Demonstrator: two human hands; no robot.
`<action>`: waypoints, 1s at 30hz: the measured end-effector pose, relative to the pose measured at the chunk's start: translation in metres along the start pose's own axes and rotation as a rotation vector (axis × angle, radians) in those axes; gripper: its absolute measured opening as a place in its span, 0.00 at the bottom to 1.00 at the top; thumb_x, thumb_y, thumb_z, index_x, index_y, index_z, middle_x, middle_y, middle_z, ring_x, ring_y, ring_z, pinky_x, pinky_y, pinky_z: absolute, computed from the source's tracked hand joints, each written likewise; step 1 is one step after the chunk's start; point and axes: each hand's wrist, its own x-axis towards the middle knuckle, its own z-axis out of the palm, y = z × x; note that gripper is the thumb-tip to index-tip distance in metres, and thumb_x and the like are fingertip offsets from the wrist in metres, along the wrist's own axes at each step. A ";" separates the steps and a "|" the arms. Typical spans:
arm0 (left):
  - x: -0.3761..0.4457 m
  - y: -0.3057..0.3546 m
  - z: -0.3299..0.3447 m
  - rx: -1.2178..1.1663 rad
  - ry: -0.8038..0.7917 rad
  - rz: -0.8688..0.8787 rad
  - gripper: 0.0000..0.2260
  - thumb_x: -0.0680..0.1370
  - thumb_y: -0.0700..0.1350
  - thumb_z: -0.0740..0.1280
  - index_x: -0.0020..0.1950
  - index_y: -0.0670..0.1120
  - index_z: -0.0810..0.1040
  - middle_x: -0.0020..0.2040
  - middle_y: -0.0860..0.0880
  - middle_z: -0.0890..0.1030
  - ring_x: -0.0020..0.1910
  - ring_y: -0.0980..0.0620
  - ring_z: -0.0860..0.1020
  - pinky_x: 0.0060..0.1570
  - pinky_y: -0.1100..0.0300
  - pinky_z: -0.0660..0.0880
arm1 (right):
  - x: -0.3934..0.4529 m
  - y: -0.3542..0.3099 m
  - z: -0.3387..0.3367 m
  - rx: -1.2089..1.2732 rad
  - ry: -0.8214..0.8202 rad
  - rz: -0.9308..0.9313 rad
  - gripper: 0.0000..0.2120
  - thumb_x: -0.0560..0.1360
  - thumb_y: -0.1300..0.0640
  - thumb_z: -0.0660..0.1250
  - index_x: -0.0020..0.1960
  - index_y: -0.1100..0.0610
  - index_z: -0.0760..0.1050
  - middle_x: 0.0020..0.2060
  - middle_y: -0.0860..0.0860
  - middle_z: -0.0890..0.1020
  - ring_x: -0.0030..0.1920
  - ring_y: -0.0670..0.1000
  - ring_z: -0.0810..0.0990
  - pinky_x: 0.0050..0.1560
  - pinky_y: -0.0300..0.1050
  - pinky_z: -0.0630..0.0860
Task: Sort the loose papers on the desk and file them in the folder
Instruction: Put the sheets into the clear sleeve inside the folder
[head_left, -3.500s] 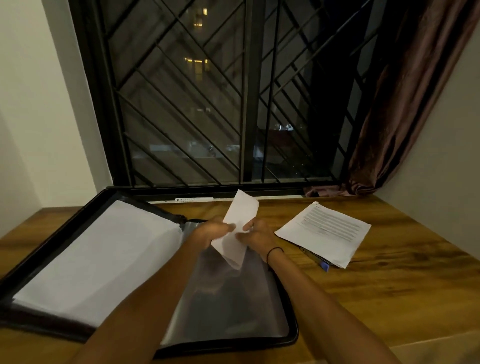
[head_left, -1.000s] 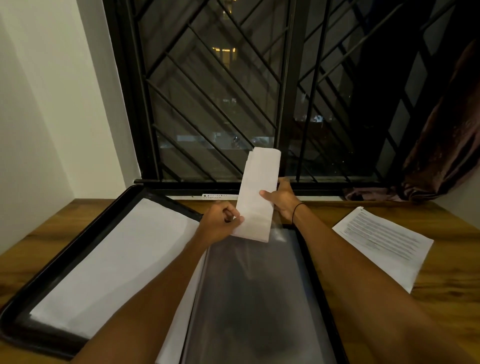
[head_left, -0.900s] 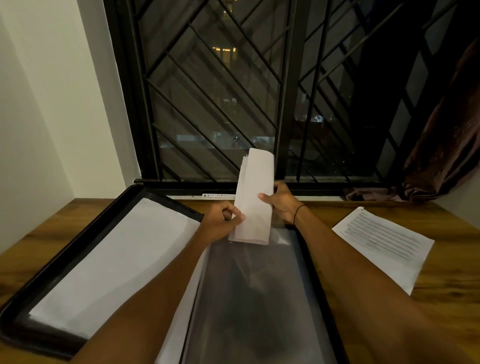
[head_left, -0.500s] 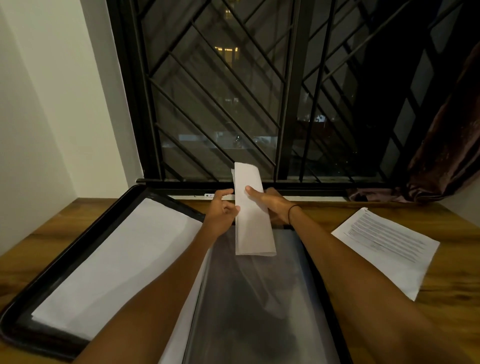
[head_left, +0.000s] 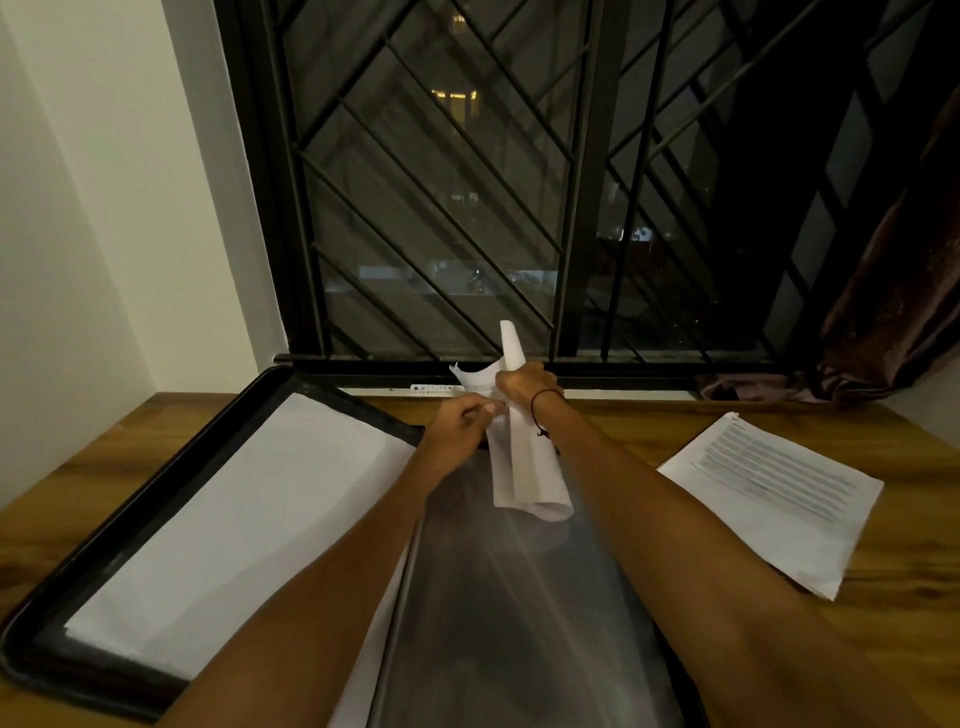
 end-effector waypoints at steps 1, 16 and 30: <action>0.000 0.000 -0.001 0.018 0.010 -0.019 0.10 0.83 0.44 0.65 0.57 0.43 0.85 0.53 0.46 0.85 0.51 0.56 0.82 0.54 0.61 0.78 | 0.001 0.001 -0.002 0.055 -0.026 0.020 0.27 0.77 0.49 0.69 0.71 0.60 0.71 0.63 0.58 0.79 0.61 0.60 0.80 0.63 0.54 0.79; -0.003 -0.001 -0.004 0.618 -0.118 0.013 0.21 0.74 0.71 0.66 0.42 0.54 0.83 0.51 0.54 0.82 0.56 0.51 0.77 0.59 0.48 0.72 | 0.030 0.069 -0.052 0.541 -0.426 0.062 0.24 0.73 0.83 0.55 0.64 0.68 0.76 0.65 0.64 0.80 0.66 0.66 0.78 0.69 0.65 0.74; -0.010 0.016 0.020 0.380 -0.258 -0.010 0.18 0.72 0.65 0.73 0.53 0.57 0.73 0.50 0.55 0.81 0.51 0.51 0.79 0.57 0.48 0.78 | 0.020 0.092 -0.064 0.305 -0.430 -0.041 0.17 0.71 0.71 0.76 0.58 0.64 0.78 0.56 0.58 0.86 0.56 0.58 0.85 0.52 0.54 0.84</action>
